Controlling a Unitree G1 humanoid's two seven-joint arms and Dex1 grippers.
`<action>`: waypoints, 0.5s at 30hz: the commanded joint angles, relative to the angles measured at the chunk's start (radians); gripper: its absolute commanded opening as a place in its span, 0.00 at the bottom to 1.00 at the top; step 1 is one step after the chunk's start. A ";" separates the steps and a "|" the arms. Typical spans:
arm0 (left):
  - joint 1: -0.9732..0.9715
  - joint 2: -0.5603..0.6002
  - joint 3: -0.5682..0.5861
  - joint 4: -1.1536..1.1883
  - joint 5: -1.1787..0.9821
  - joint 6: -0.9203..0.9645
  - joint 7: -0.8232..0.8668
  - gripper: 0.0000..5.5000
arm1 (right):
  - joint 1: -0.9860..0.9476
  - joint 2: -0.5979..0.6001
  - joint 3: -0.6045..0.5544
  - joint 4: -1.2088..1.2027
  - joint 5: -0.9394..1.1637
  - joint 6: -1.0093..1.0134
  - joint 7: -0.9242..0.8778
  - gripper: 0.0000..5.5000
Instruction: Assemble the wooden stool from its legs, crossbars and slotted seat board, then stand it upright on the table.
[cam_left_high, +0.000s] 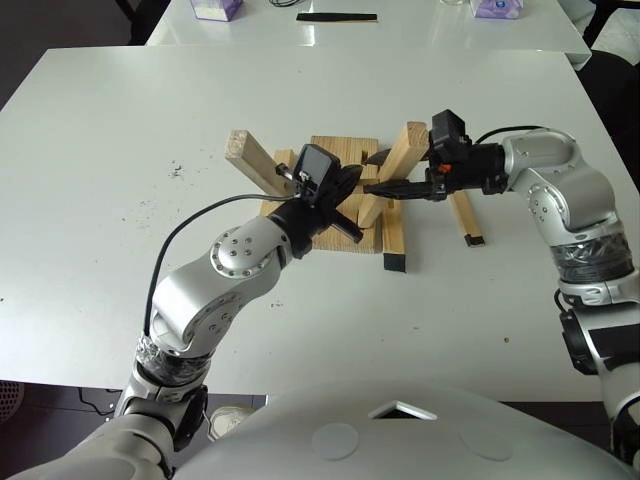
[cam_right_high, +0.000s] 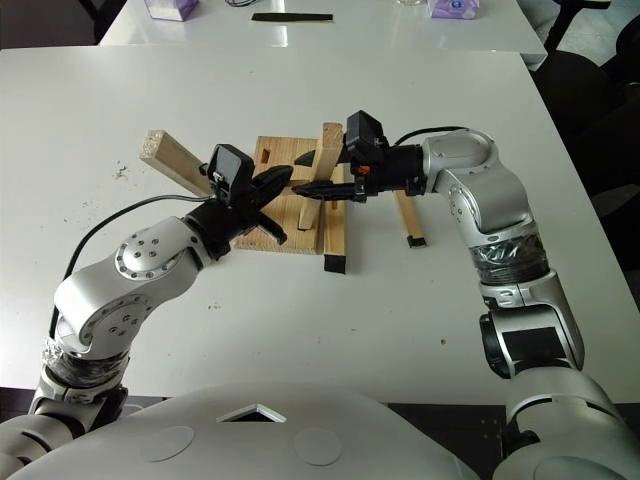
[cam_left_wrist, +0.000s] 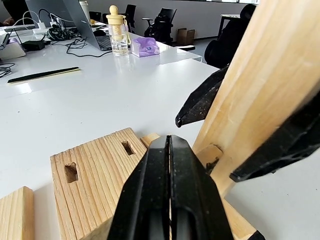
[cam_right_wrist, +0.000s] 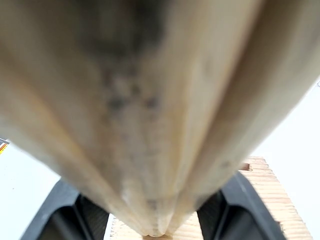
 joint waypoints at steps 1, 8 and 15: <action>-0.203 -0.151 0.253 -0.004 -0.136 -0.119 0.051 0.00 | 0.036 -0.017 0.043 0.035 -0.069 0.014 0.001 0.36; -0.486 -0.042 0.632 0.075 -0.421 -0.159 0.159 0.00 | 0.079 -0.019 0.041 0.044 -0.066 0.001 -0.006 0.36; -0.333 0.141 0.640 0.056 -0.525 -0.041 0.060 0.00 | 0.108 -0.017 0.028 0.018 -0.063 0.015 -0.046 0.36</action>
